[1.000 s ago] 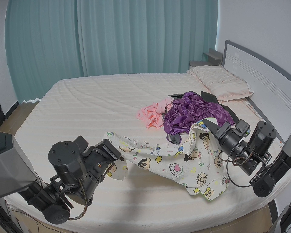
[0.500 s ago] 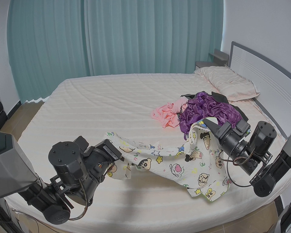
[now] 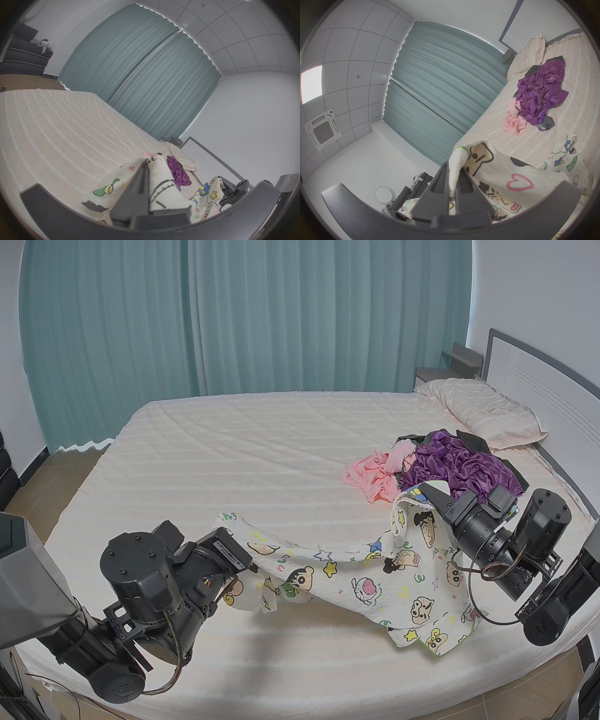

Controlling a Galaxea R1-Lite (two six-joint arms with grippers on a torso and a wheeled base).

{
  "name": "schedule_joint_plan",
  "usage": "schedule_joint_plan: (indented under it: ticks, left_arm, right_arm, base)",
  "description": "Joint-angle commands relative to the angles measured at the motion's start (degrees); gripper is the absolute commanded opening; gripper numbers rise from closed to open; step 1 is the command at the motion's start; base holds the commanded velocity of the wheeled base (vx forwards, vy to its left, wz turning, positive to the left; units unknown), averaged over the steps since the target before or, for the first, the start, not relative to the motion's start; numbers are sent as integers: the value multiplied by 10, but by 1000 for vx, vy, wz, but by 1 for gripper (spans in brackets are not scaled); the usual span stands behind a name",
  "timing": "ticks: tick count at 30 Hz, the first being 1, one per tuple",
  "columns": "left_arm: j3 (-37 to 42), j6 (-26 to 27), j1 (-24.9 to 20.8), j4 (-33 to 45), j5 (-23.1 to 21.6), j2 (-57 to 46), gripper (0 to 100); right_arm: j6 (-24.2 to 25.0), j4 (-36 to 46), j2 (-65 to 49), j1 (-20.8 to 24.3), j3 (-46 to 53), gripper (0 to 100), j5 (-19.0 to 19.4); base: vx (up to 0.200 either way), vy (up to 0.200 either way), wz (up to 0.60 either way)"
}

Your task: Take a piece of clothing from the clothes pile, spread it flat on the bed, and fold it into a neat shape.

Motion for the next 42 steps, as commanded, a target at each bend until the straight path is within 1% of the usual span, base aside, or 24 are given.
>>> schedule_joint_plan:
  ticks: [1,33,42]
  left_arm:
    - [0,0,-1,0,0,0,0]
    - [1,-1,-5,0,0,-1,0]
    - [0,-6,-9,0,-1,3,0]
  right_arm:
    - [0,-8,-1,-4,0,0,0]
    - [0,-8,-2,-7,-6,0,-1]
    - [0,-8,-2,-7,-6,0,-1]
  base:
    - [0,200,0]
    - [0,200,0]
    - [0,0,0]
